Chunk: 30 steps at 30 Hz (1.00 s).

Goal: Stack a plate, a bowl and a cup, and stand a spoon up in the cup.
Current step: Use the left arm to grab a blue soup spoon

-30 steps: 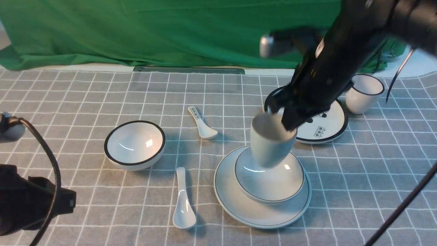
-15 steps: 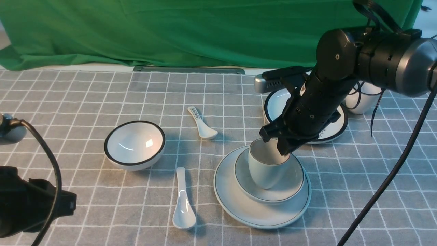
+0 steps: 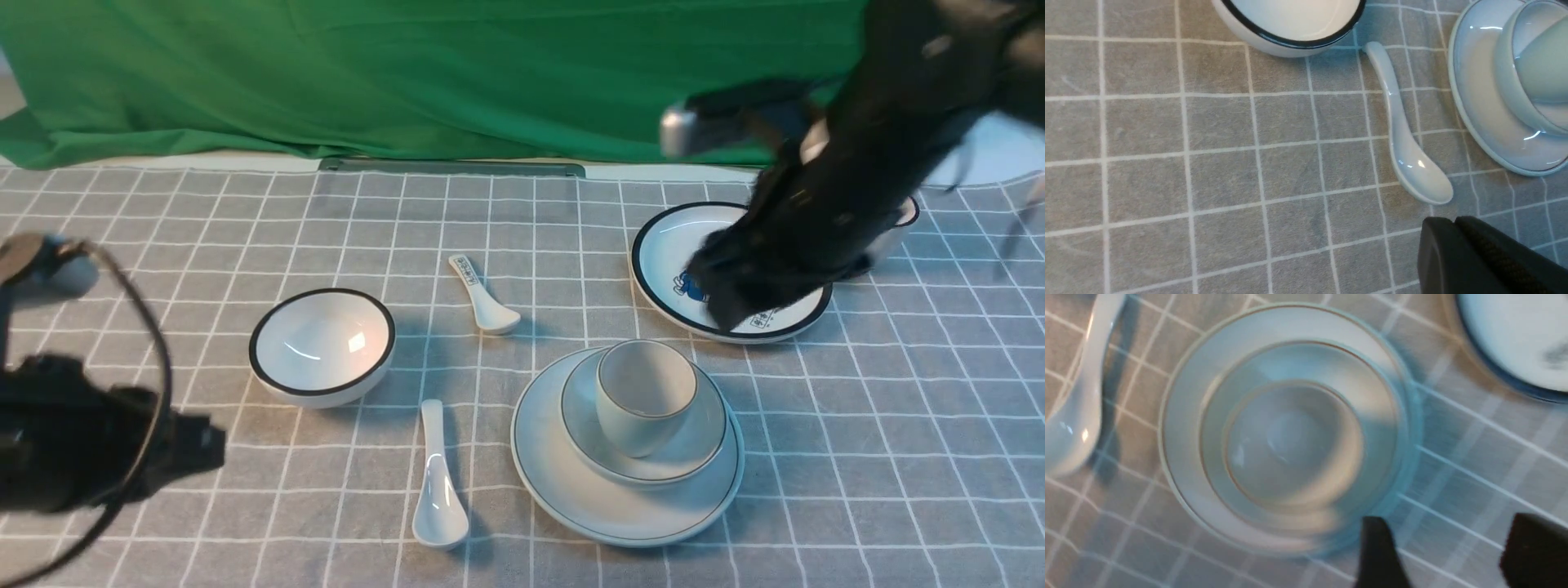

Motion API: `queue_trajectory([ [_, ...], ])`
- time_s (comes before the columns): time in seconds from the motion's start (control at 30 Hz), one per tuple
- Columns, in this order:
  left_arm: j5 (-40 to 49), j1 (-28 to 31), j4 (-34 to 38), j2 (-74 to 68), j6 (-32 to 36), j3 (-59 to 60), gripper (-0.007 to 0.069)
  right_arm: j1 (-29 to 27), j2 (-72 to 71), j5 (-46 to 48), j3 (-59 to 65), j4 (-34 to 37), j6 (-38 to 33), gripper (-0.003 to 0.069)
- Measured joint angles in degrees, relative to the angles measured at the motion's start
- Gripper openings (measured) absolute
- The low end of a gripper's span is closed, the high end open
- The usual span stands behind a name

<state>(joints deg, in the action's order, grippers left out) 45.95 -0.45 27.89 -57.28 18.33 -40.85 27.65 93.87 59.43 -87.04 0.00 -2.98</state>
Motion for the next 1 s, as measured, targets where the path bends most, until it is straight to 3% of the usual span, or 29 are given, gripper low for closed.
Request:
queue_trajectory([
  [0.03,0.0,-0.33,0.29,-1.78,0.23,-1.18,0.0001,0.0,-2.15,1.07,0.08,-1.06,0.0,0.0328],
  [0.1,-0.12,-4.93,-1.33,-8.25,-0.37,-6.0,0.0,-0.21,-11.33,2.69,2.96,-4.51,0.25,0.0126],
  [0.17,-0.31,-9.68,-3.44,-11.43,-3.0,-8.1,0.0,-0.64,-15.98,2.35,5.6,-5.1,0.94,0.0069],
  [0.2,-0.44,-13.62,-6.56,-14.7,-7.72,-9.91,0.0,-1.12,-20.54,1.96,8.67,-5.28,1.78,0.0039],
  [0.3,2.05,-22.84,-19.24,-22.47,-20.36,-15.84,0.0,-2.17,-30.26,1.77,16.76,-5.75,3.7,0.0019],
  [0.4,4.0,-27.25,-24.49,-28.33,-26.62,-20.32,0.0,-2.36,-36.71,1.0,22.49,-5.92,5.24,0.0019],
  [0.6,4.68,-28.67,-24.16,-39.86,-30.67,-28.08,0.0023,-2.36,-51.12,2.11,34.79,-5.92,10.05,0.0019],
  [0.73,4.51,-28.67,-27.89,-44.58,-33.21,-30.22,0.0101,-2.36,-55.23,3.52,35.33,-5.92,11.27,0.0019],
  [1.0,2.0,-28.67,-28.69,-49.51,-35.64,-31.61,0.0349,-2.36,-57.62,3.52,35.33,-5.92,11.62,0.0019],
])
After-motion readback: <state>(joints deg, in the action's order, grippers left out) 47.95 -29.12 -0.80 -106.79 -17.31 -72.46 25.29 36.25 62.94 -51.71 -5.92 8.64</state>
